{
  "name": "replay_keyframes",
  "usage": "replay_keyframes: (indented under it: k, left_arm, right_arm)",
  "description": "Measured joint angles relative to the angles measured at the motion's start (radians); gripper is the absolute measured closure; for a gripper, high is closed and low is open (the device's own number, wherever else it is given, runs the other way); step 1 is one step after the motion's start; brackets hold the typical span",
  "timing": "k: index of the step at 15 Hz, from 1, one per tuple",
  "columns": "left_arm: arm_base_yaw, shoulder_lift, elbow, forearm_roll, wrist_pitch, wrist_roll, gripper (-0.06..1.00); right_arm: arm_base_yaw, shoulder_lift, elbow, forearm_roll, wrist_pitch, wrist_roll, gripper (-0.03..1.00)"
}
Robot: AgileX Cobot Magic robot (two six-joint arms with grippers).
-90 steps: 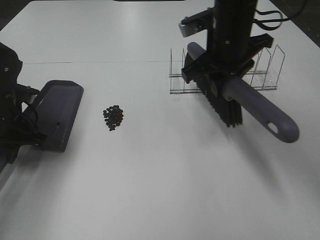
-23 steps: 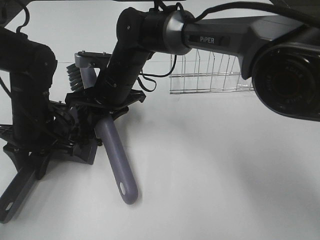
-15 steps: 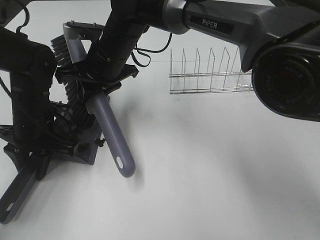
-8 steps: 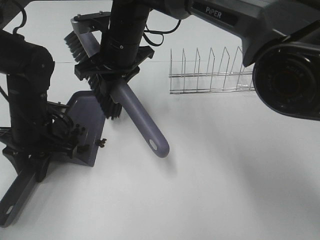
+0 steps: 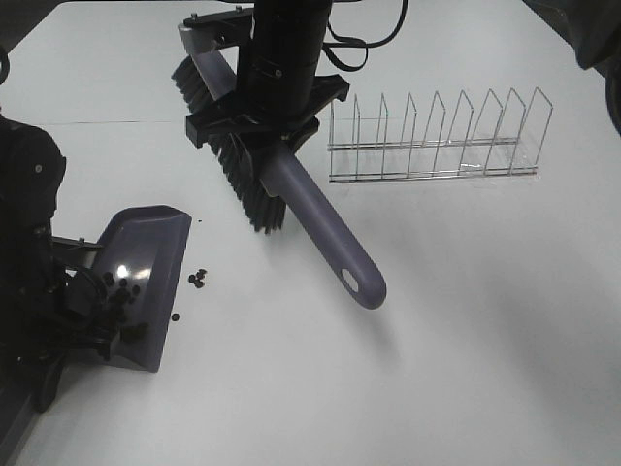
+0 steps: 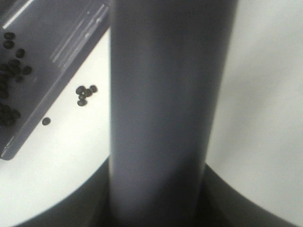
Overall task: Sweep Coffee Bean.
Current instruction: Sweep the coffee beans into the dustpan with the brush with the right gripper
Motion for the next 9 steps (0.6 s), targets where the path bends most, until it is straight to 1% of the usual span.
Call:
replay_keyframes:
  k: [2,4,7,9]
  left_arm:
    - [0.0,-0.002,0.006,-0.001,-0.003,0.0,0.63]
    - [0.0,0.011,-0.001,-0.001,0.002,0.025,0.63]
    - [0.0,0.059,-0.057,-0.005,0.076,0.048,0.63]
    - [0.0,0.084,-0.079,-0.025,0.132,0.061,0.63]
  right_arm:
    - [0.0,-0.002,0.034,-0.009,0.0,0.03,0.63]
    - [0.0,-0.002,0.039,-0.029,0.002,0.06,0.63]
    - [0.006,0.04,0.039,-0.095,0.0,0.074,0.63]
    - [0.021,0.067,0.04,-0.125,0.0,0.079,0.63]
